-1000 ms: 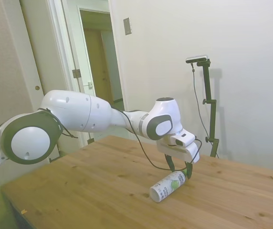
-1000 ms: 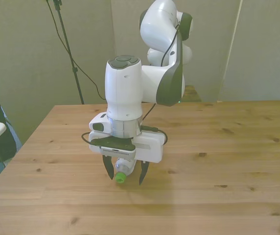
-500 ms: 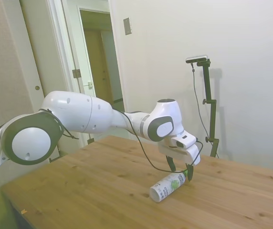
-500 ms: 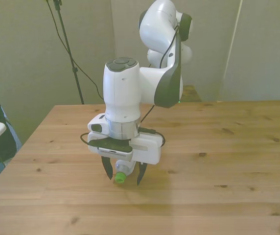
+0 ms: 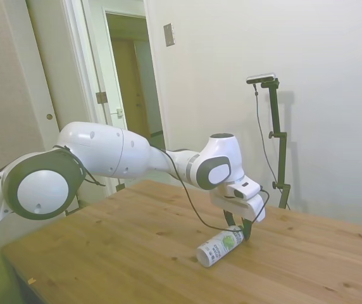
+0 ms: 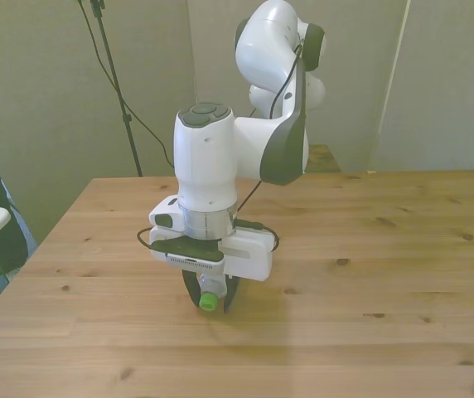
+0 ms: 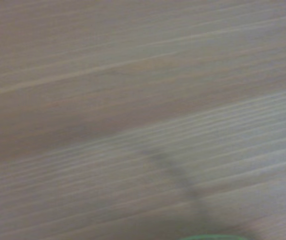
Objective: Stand the water bottle
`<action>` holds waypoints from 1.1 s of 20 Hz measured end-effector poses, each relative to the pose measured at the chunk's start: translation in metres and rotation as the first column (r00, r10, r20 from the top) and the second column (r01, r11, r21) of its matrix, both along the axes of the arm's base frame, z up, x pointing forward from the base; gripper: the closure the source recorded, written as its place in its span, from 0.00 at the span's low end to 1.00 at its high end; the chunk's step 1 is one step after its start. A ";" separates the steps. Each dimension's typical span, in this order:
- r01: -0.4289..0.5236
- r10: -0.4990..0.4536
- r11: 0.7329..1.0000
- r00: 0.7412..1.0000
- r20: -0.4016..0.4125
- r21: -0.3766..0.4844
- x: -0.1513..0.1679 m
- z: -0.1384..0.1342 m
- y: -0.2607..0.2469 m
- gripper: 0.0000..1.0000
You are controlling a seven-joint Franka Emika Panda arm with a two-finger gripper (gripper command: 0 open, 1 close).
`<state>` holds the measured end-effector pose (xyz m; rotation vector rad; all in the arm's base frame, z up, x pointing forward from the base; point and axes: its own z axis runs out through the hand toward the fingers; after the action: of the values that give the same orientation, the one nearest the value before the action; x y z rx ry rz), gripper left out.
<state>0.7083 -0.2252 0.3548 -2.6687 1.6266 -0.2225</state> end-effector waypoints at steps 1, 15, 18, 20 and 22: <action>0.000 0.000 1.000 1.000 -0.002 0.001 0.000 0.000 0.000 1.00; -0.010 0.008 0.999 0.999 0.054 0.044 0.004 0.046 0.030 1.00; 0.001 -0.005 0.999 0.994 0.108 0.043 0.002 0.080 0.053 1.00; 0.022 -0.025 0.999 0.985 0.170 0.024 -0.002 0.104 0.071 1.00; 0.049 -0.046 0.999 0.969 0.243 -0.008 -0.010 0.128 0.091 1.00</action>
<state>0.6978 -0.1339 0.4823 -2.4947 1.6179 -0.5395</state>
